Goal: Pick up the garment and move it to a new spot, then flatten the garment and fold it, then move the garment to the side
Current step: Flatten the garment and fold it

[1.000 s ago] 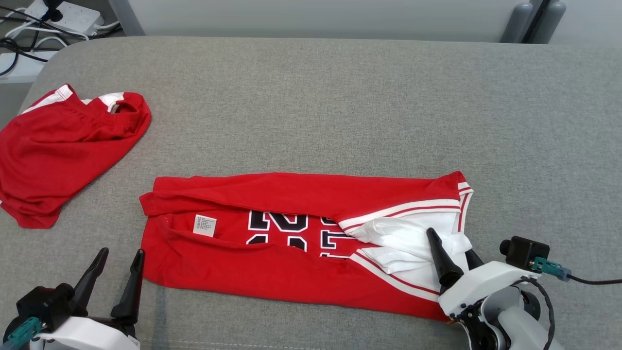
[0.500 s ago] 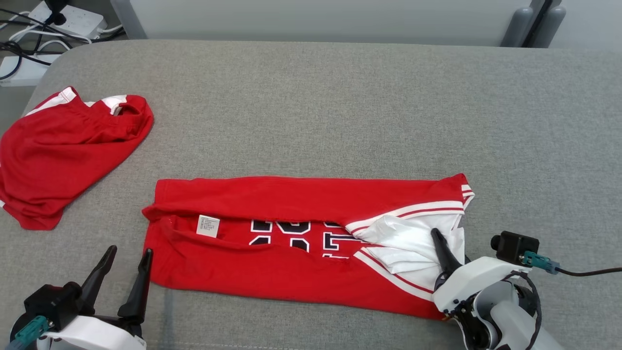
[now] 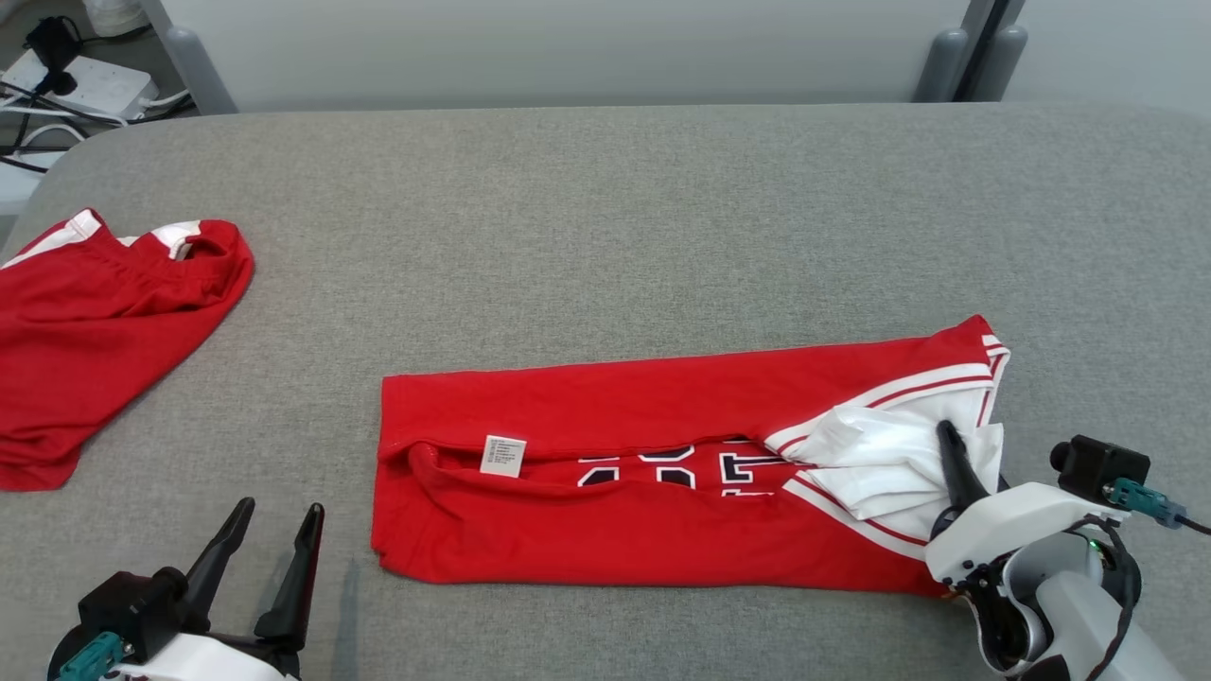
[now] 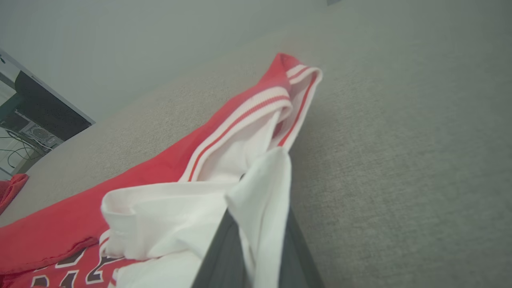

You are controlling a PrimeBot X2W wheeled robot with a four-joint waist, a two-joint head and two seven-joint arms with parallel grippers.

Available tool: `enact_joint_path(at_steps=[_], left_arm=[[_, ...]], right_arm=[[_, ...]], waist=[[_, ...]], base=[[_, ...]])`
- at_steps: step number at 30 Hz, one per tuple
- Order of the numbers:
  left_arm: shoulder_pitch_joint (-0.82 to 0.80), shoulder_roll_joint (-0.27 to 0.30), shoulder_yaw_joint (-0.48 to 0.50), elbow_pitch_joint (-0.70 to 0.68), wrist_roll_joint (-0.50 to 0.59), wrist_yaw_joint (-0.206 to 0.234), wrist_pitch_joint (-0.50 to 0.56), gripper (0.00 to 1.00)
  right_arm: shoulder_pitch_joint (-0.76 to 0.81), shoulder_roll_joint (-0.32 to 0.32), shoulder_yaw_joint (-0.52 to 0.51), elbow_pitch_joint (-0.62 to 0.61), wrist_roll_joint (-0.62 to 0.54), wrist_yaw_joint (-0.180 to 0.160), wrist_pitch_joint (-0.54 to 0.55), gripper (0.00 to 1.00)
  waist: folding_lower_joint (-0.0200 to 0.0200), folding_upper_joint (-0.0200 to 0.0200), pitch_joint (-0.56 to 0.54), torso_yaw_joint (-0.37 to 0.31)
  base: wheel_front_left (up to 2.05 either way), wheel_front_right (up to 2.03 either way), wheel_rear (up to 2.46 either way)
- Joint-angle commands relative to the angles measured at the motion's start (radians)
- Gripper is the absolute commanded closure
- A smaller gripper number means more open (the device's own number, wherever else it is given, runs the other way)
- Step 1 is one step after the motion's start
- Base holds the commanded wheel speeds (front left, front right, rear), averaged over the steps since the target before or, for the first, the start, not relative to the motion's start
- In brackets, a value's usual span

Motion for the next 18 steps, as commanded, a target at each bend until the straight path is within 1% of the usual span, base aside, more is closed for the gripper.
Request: enact_joint_path(at_steps=[1,9,15,18], left_arm=[[-0.014,0.021,0.036,-0.027,0.007,-0.004,-0.006,0.0],[-0.007,0.014,0.05,-0.036,0.02,-0.004,-0.006,0.0],[-0.002,0.003,0.047,-0.041,0.029,-0.004,-0.006,0.0],[-0.003,0.001,0.043,-0.041,0.028,-0.004,-0.006,0.0]], right_arm=[[0.014,-0.019,-0.004,-0.027,-0.023,0.0,-0.014,1.0],[0.036,-0.041,-0.064,-0.088,-0.06,0.0,0.022,1.0],[0.062,-0.036,-0.099,-0.16,-0.102,0.0,0.065,1.0],[0.07,-0.025,-0.101,-0.217,-0.128,0.0,0.087,1.0]], waist=[[0.0,-0.0001,-0.004,-0.016],[0.0,-0.0001,-0.011,-0.054],[0.0,-0.0001,-0.016,-0.078],[0.0,-0.0001,-0.015,-0.082]], base=[[0.0,0.0,0.0],[0.0,0.0,0.0],[0.0,0.0,0.0],[0.0,0.0,0.0]])
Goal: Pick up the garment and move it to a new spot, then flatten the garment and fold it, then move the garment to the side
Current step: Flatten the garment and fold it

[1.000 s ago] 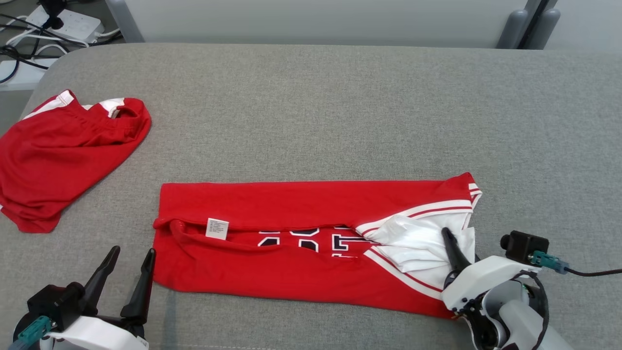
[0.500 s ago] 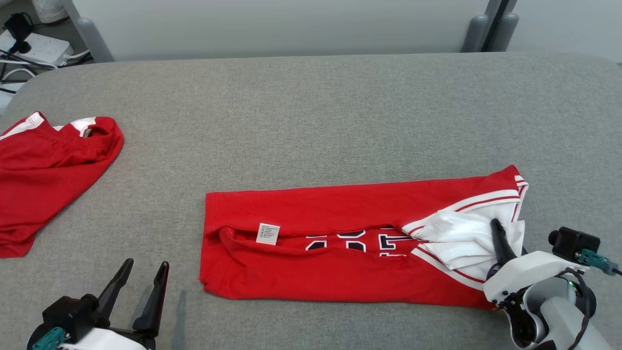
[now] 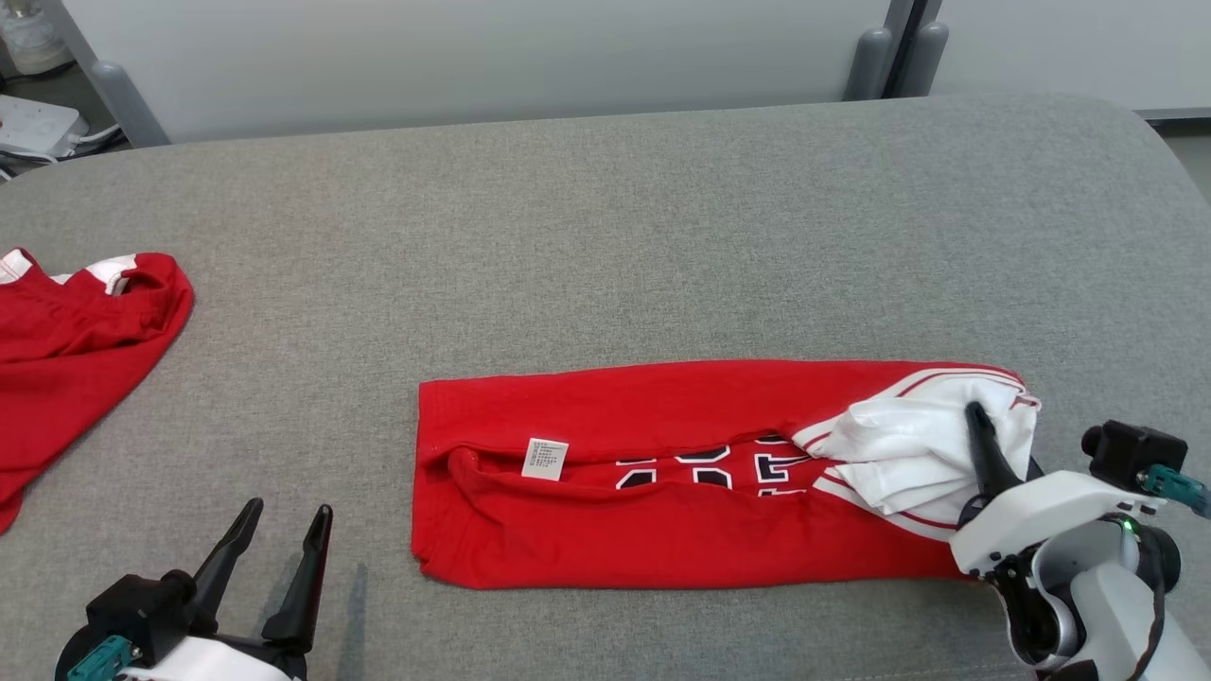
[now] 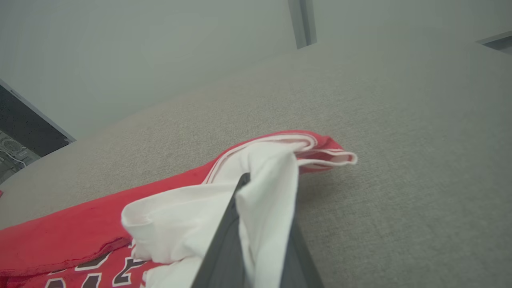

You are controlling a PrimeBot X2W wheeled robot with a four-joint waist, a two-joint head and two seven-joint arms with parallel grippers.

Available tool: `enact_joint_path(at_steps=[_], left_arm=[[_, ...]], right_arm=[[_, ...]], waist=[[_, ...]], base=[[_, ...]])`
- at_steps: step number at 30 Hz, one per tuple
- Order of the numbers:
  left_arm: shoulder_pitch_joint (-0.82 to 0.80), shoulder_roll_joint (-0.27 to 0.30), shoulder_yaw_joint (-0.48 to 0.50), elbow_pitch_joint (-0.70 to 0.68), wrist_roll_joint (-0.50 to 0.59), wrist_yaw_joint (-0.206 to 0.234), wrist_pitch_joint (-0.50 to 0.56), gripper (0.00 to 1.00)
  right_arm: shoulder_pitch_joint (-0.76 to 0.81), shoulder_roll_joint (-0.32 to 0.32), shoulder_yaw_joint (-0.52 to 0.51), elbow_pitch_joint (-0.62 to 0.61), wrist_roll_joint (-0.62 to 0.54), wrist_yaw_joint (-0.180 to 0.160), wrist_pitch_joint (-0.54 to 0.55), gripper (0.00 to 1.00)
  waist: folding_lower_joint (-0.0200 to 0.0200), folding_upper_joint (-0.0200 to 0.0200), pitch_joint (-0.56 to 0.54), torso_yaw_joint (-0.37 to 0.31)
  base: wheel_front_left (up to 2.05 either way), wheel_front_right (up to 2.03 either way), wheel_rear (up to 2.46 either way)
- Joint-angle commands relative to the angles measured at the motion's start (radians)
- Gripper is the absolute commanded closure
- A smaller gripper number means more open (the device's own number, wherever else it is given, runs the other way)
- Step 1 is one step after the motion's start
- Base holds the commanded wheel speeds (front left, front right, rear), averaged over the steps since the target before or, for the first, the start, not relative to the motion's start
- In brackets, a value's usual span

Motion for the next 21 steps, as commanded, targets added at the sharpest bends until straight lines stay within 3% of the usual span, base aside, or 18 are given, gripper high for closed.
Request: enact_joint_path(at_steps=[1,13,21], left_arm=[[-0.016,0.02,0.034,-0.022,0.005,-0.004,-0.006,0.0],[-0.024,0.023,0.01,-0.005,-0.007,-0.004,-0.006,0.0],[-0.045,0.025,-0.013,-0.001,-0.019,-0.004,-0.006,0.0]], right_arm=[[-0.009,0.007,0.02,-0.057,-0.017,0.0,0.008,1.0],[0.022,0.059,0.184,-0.391,-0.031,0.0,0.195,1.0],[-0.031,0.073,0.349,-0.425,-0.004,0.0,0.273,1.0]], waist=[[0.0,0.0,0.001,0.0],[0.0,0.0,0.01,0.046],[0.0,0.0,0.03,0.108]], base=[[0.0,0.0,0.0],[0.0,0.0,0.0],[0.0,0.0,0.0]])
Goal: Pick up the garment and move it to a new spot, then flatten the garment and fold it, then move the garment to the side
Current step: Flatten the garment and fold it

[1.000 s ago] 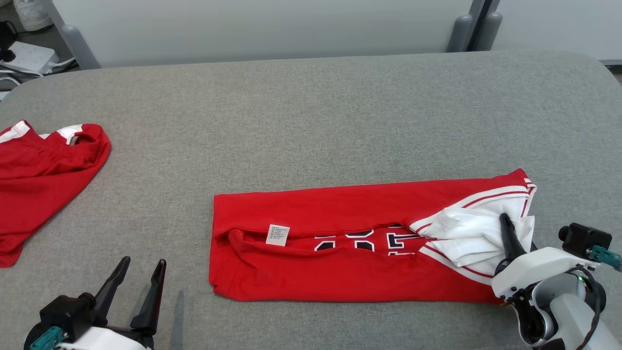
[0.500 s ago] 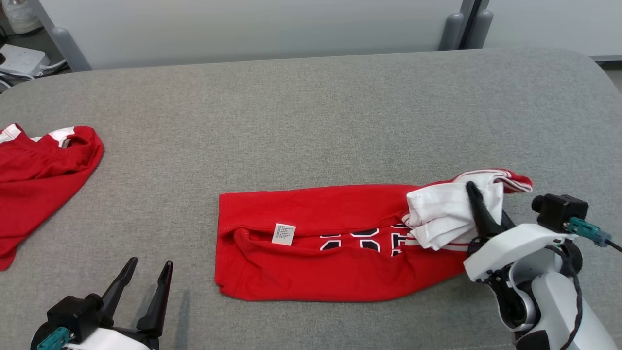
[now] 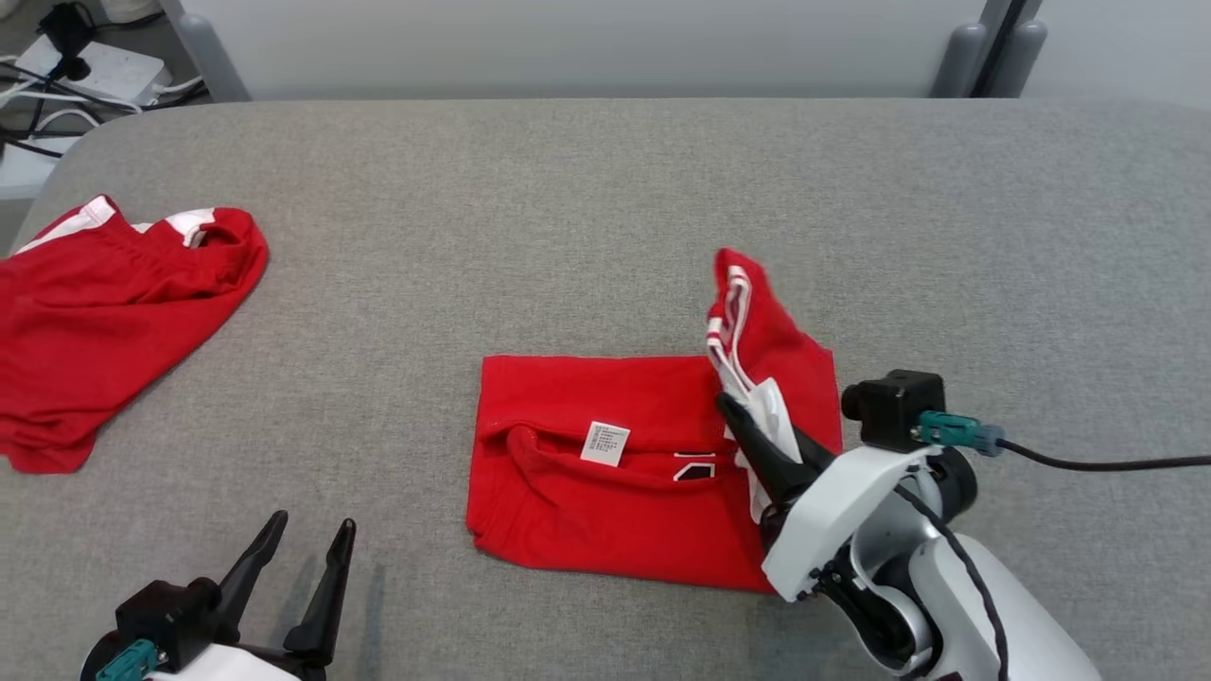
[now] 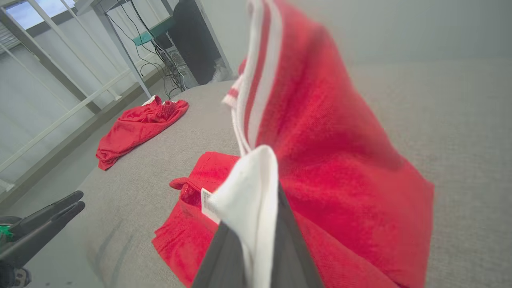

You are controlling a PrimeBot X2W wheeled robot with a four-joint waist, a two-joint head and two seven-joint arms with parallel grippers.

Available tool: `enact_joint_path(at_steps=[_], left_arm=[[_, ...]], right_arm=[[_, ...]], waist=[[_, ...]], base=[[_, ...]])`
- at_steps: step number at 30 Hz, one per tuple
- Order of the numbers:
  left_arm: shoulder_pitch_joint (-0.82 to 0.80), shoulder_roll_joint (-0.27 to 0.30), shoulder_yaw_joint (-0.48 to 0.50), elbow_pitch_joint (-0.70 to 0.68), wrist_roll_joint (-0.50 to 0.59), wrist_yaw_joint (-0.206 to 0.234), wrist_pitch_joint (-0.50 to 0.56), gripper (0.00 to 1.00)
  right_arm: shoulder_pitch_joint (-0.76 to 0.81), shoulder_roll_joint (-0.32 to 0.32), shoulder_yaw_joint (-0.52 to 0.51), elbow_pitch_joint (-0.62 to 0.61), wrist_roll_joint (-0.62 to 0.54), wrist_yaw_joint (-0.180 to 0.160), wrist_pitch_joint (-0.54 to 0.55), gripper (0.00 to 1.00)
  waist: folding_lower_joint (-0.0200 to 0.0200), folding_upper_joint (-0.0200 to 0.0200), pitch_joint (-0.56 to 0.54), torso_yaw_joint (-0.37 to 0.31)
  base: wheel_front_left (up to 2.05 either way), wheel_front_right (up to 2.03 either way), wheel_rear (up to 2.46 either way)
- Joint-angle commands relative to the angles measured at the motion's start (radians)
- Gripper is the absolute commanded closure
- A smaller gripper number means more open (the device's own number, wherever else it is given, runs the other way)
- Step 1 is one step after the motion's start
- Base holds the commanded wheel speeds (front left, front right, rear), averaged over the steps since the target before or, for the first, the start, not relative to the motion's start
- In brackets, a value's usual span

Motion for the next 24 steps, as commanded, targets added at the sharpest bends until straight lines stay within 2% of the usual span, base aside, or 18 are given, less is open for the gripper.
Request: enact_joint_path(at_steps=[1,5,17,18,19,20,24], left_arm=[[-0.047,0.024,0.026,-0.014,-0.012,-0.004,-0.006,0.0],[-0.059,0.026,0.007,-0.008,-0.02,-0.004,-0.006,0.0],[-0.081,0.025,-0.024,0.011,-0.039,-0.004,-0.006,0.0],[-0.083,0.026,-0.026,0.014,-0.042,-0.004,-0.006,0.0],[-0.084,0.027,-0.026,0.015,-0.042,-0.004,-0.006,0.0],[-0.085,0.027,-0.027,0.015,-0.042,-0.004,-0.006,0.0],[-0.084,0.03,-0.018,0.015,-0.037,-0.004,-0.006,0.0]], right_arm=[[-0.058,0.011,0.071,-0.01,0.033,0.0,0.001,1.0],[-0.12,0.011,0.167,0.047,0.097,0.0,-0.025,1.0],[-0.265,0.012,0.334,0.252,0.227,0.0,-0.121,1.0],[-0.282,0.012,0.359,0.284,0.26,0.0,-0.13,0.93],[-0.293,0.012,0.37,0.298,0.271,0.0,-0.139,0.56],[-0.301,0.012,0.384,0.306,0.288,0.0,-0.146,0.0],[-0.33,0.012,0.417,0.323,0.346,0.0,-0.192,0.0]], waist=[[0.0,0.0,0.012,0.031],[0.0,0.0,0.02,0.071],[0.0,0.0,0.031,0.16],[0.0,0.0,0.033,0.166],[0.0,0.0,0.033,0.168],[0.0,0.0,0.034,0.17],[0.0,0.0,0.027,0.155]], base=[[0.0,0.0,0.0],[0.0,0.0,0.0],[0.0,0.0,0.0],[0.0,0.0,0.0],[0.0,0.0,0.0],[0.0,0.0,0.0],[0.0,0.0,0.0]])
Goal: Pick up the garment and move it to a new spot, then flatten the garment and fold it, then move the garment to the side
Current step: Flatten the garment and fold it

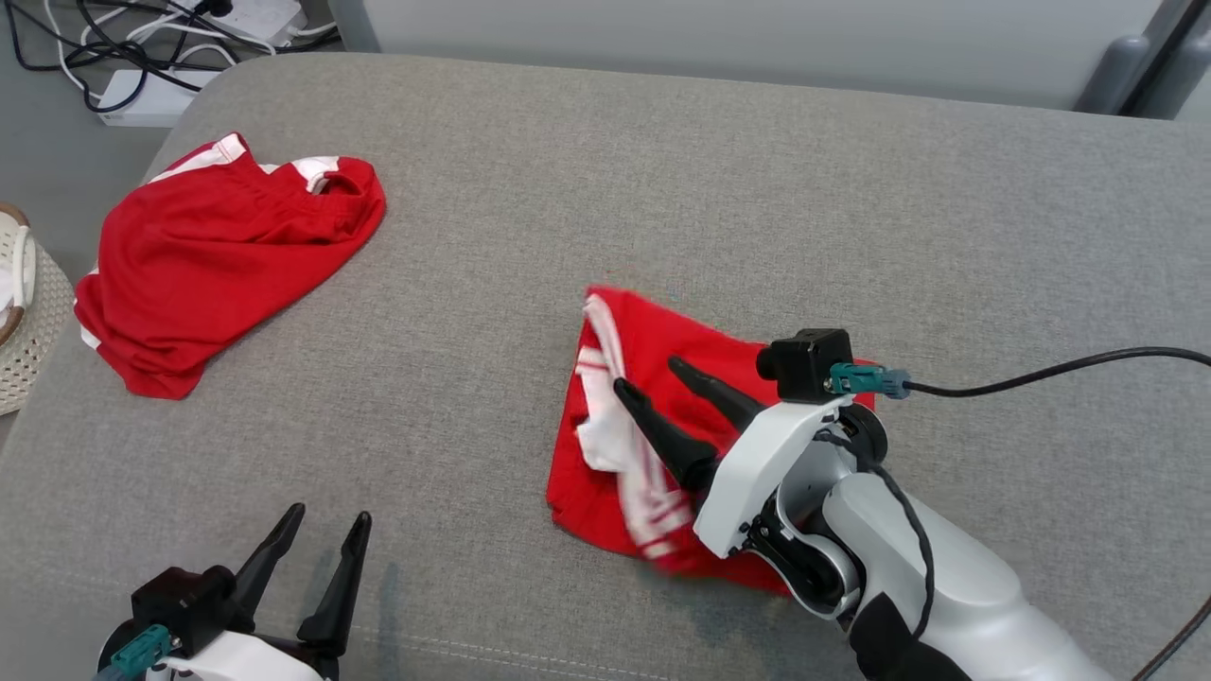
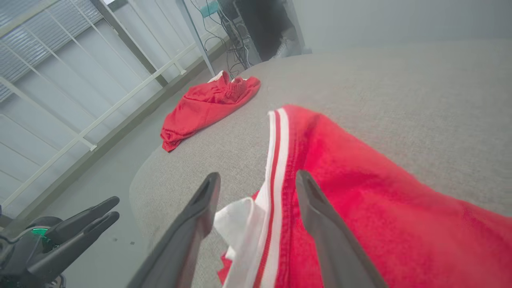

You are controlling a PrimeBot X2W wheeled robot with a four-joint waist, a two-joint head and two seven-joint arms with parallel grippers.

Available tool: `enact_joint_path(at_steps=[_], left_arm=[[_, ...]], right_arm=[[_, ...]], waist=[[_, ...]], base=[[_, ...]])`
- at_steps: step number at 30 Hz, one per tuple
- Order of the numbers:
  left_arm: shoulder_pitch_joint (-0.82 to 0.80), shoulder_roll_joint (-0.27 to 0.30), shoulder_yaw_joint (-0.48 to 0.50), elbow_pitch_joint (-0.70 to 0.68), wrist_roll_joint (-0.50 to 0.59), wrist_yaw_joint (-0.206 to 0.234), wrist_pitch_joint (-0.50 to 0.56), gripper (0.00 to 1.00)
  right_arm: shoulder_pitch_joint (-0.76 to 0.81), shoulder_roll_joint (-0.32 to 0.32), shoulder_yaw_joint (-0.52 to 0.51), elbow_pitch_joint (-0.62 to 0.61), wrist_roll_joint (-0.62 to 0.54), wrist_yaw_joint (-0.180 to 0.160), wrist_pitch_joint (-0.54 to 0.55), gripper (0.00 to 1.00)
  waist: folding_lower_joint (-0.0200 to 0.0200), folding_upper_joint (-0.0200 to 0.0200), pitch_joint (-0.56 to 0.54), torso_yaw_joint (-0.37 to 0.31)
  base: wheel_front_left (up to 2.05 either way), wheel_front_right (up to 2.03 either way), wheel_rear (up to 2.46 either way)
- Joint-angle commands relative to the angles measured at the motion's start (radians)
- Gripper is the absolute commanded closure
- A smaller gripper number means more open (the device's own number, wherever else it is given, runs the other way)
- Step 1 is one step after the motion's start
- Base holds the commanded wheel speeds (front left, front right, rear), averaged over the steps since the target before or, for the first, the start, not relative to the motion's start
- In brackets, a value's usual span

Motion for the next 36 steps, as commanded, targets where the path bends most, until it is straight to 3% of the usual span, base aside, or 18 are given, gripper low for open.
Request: enact_joint_path(at_steps=[1,10,20,36], left_arm=[[-0.043,0.028,0.047,-0.021,0.003,-0.004,-0.006,0.0],[-0.025,0.014,0.075,-0.052,0.044,-0.004,-0.006,0.0],[0.007,-0.011,0.088,-0.076,0.076,-0.004,-0.006,0.0],[0.015,-0.011,0.075,-0.097,0.088,-0.004,-0.006,0.0]], right_arm=[[-0.027,0.017,0.006,-0.013,0.025,0.0,-0.037,0.0],[-0.02,0.017,-0.09,0.057,-0.012,0.0,-0.13,0.0],[0.136,-0.002,-0.22,0.053,-0.081,0.0,-0.122,0.0],[0.307,0.003,-0.338,-0.048,-0.155,0.0,-0.076,0.0]], waist=[[0.0,0.0,-0.006,-0.017],[0.0,0.0,-0.043,-0.123],[0.0,0.0,-0.078,-0.222],[0.0,0.0,-0.075,-0.213]], base=[[0.0,0.0,0.0],[0.0,0.0,0.0],[0.0,0.0,0.0],[0.0,0.0,0.0]])
